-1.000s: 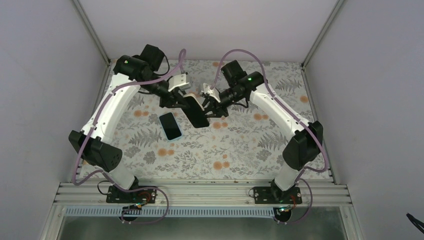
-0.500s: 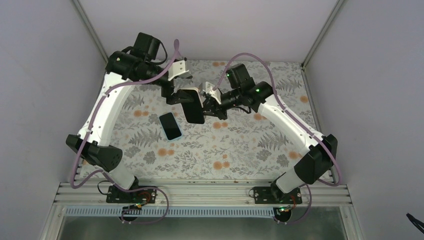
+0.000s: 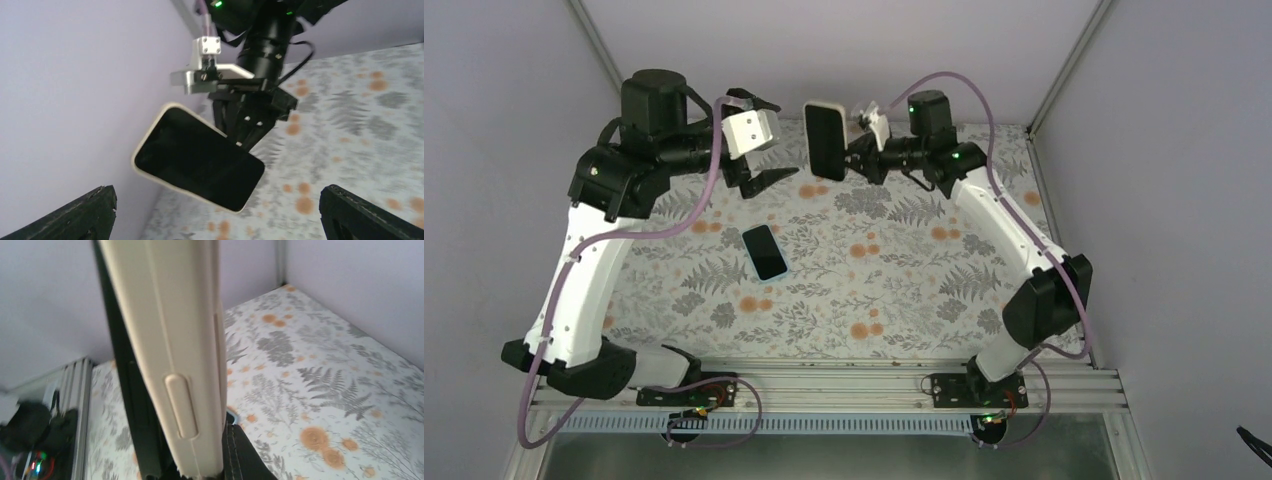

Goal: Take the phone out of the phone case
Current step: Remove the phone case from the phone.

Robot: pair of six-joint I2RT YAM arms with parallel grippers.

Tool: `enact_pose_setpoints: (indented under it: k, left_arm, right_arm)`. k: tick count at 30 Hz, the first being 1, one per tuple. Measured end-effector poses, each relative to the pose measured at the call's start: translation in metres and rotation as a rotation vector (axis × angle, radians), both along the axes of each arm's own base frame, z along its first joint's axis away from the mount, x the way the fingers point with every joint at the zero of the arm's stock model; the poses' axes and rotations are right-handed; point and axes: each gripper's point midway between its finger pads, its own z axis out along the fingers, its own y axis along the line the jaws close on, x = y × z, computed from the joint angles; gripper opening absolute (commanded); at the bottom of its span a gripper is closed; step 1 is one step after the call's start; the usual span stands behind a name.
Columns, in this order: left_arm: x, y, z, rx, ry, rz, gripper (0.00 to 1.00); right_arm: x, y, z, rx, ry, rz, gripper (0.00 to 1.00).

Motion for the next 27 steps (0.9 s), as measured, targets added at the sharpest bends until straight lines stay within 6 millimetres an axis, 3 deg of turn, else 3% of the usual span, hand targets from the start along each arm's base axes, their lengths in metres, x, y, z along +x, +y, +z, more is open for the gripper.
enact_pose_setpoints:
  k: [2, 3, 5, 7, 11, 14, 18, 22, 27]
  left_arm:
    - [0.012, -0.001, -0.001, -0.001, -0.061, 0.063, 1.00]
    - [0.017, -0.002, -0.004, 0.005, -0.070, 0.084, 1.00]
    - [0.035, -0.013, -0.020, 0.031, -0.099, 0.142, 1.00]
    - [0.059, -0.031, -0.046, 0.066, -0.120, 0.199, 1.00]
    - [0.103, -0.056, -0.120, 0.139, -0.148, 0.311, 1.00]
    - [0.121, -0.056, -0.144, 0.148, -0.172, 0.376, 1.00]
    - [0.138, -0.056, -0.113, 0.039, -0.270, 0.454, 1.00]
    - [0.143, -0.057, -0.080, -0.072, -0.340, 0.481, 1.00]
    - [0.150, -0.063, -0.076, -0.110, -0.344, 0.487, 1.00]
  right_arm:
    - [0.028, -0.004, 0.007, 0.038, 0.041, -0.081, 0.03]
    - [0.032, -0.008, 0.008, 0.042, 0.041, -0.095, 0.03]
    - [0.054, -0.012, 0.012, 0.071, 0.087, -0.161, 0.03]
    - [0.074, -0.013, 0.018, 0.099, 0.113, -0.216, 0.03]
    - [0.099, -0.013, 0.020, 0.141, 0.154, -0.295, 0.03]
    - [0.105, -0.014, 0.020, 0.151, 0.168, -0.335, 0.03]
    - [0.112, -0.017, 0.023, 0.162, 0.157, -0.370, 0.03]
    - [0.116, -0.019, 0.024, 0.164, 0.148, -0.394, 0.03]
    - [0.118, -0.019, 0.027, 0.173, 0.139, -0.405, 0.03]
